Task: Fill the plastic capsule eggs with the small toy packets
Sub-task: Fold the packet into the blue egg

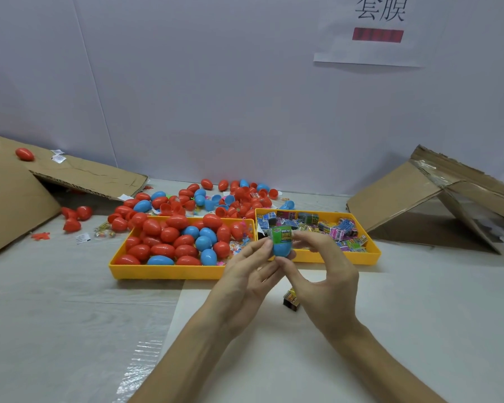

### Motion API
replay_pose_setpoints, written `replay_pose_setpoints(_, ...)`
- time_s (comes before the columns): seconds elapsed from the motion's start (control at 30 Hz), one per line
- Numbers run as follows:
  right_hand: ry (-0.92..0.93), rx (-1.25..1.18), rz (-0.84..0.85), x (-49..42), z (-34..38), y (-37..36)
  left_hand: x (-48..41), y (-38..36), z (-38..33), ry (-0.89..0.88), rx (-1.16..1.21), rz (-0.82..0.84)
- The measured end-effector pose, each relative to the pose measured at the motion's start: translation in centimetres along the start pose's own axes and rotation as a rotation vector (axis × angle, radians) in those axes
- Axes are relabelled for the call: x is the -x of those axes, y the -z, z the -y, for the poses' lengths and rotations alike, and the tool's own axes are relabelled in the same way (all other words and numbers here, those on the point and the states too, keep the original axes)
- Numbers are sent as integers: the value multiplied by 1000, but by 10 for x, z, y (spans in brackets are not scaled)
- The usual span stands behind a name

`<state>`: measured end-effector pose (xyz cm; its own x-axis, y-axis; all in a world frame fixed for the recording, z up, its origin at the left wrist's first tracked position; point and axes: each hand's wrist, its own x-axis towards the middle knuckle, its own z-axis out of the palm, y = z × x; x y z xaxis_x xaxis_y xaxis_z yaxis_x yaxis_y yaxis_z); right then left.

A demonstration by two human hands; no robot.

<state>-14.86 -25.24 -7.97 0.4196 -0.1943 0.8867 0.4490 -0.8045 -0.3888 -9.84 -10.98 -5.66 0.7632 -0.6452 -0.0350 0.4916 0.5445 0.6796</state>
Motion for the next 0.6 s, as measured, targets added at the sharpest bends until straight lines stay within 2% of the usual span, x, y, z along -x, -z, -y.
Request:
replay_pose_setpoints(0.37, 49, 83, -32, -1, 3, 2, -1, 2, 2, 18, 33, 36)
replay_pose_setpoints(0.6, 4, 33, -2, -2, 3, 2, 0, 0, 2, 13, 18, 44)
